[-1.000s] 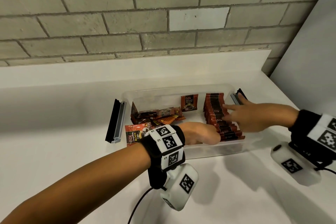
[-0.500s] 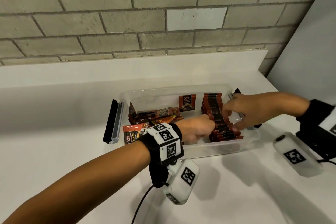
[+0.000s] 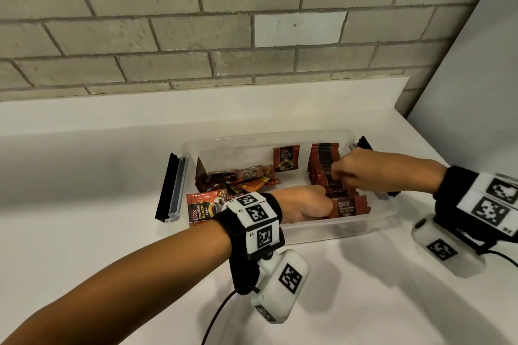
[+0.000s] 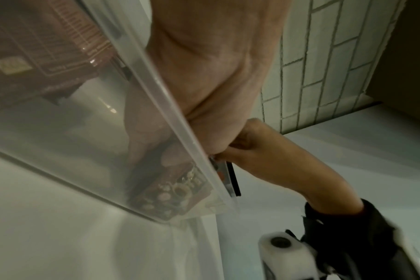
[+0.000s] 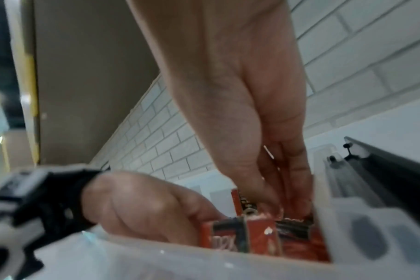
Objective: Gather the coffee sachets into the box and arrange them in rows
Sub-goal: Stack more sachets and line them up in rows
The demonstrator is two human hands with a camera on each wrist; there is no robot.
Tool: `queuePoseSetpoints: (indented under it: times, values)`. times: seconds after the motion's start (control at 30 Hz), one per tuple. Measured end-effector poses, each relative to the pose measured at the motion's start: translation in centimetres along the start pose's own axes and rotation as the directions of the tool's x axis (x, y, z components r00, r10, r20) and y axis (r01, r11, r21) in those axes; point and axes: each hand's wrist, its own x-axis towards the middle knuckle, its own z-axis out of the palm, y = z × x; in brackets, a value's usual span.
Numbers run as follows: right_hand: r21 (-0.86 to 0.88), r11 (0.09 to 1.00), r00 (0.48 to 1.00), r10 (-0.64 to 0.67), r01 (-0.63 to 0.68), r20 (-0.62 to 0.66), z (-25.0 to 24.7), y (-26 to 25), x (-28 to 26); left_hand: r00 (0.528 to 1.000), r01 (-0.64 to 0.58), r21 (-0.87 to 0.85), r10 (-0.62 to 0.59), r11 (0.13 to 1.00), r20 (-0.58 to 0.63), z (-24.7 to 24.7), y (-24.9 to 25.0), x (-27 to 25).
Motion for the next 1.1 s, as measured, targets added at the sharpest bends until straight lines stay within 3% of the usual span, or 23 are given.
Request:
queuePoseSetpoints:
  times: [0.13, 0.27, 0.5, 0.7, 0.83, 1.0, 1.1]
  values:
    - [-0.083, 0.996, 0.997, -0.015, 0.021, 0.072, 0.8, 0.0, 0.4, 1.000, -0.007, -0.085, 0.005, 0.996, -0.026, 0.0, 0.1, 0.1]
    - [-0.189, 0.980, 0.998, -0.068, 0.065, -0.012, 1.5, 0.0, 1.2, 0.998, -0.059, -0.179, 0.061, 0.982, 0.003, -0.2, 0.0, 0.1]
    - [-0.211, 0.977, 0.995, -0.055, 0.035, -0.088, 0.5, 0.3, 1.8, 0.997, -0.063, -0.453, 0.071, 0.889, 0.002, 0.3, -0.4, 0.9]
    - [-0.259, 0.964, 0.997, 0.048, -0.062, -0.061, -0.3, 0.3, 1.2, 0.999, -0.038, -0.423, 0.044, 0.905, 0.005, 0.2, -0.6, 1.8]
    - [-0.252, 0.968, 0.999, 0.007, 0.006, 0.051, 0.2, 0.4, 1.2, 0.999, -0.001, -0.435, 0.024, 0.900, 0.048, 0.0, -0.4, 1.5]
    - [-0.322, 0.947, 0.999, -0.027, 0.017, -0.027, 1.4, 0.2, 1.5, 0.999, -0.023, -0.510, 0.035, 0.860, 0.013, 0.2, -0.6, 1.9]
    - [-0.283, 0.959, 0.999, -0.024, 0.029, 0.021, 1.0, 0.2, 1.6, 0.999, -0.041, -0.544, 0.053, 0.838, 0.007, 0.3, -0.7, 2.4]
